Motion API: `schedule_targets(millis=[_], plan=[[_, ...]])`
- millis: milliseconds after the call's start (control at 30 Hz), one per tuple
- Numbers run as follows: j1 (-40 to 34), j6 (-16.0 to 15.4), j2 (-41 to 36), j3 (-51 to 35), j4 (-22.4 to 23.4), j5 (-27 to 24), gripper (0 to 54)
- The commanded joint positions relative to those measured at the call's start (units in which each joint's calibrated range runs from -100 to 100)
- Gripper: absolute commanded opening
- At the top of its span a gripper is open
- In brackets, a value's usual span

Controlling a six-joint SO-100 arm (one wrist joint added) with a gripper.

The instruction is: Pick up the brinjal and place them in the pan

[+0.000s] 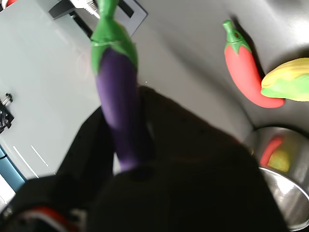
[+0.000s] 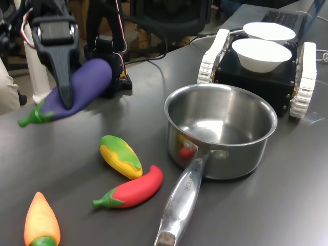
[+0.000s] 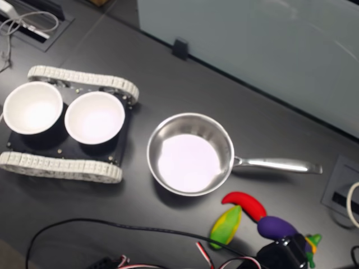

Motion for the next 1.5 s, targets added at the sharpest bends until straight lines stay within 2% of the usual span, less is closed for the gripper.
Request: schedule_targets(millis=[0, 400, 500, 700, 800, 1033, 1167, 1467], plan=[[-2.27, -1.44, -6.47, -6.66, -0.52, -2.54, 0.0], [-9.49, -0.94, -10.94, -5.75, -3.25, -7.67, 0.0], [-12.25, 0.57, -12.29, -5.20, -3.68, -8.79, 0.0], [-20.39, 6.20, -14.90, -3.75, -4.19, -10.79, 0.0], [-23.94, 7.38, -16.00, -2.48, -4.27, -11.67, 0.0], [-33.81, 13.51, -19.04, 3.97, -7.43, -12.55, 0.0], [-37.93, 15.36, -19.54, 5.97, -7.86, -12.60, 0.0], [-45.27, 18.64, -21.74, 11.61, -11.86, -13.14, 0.0]])
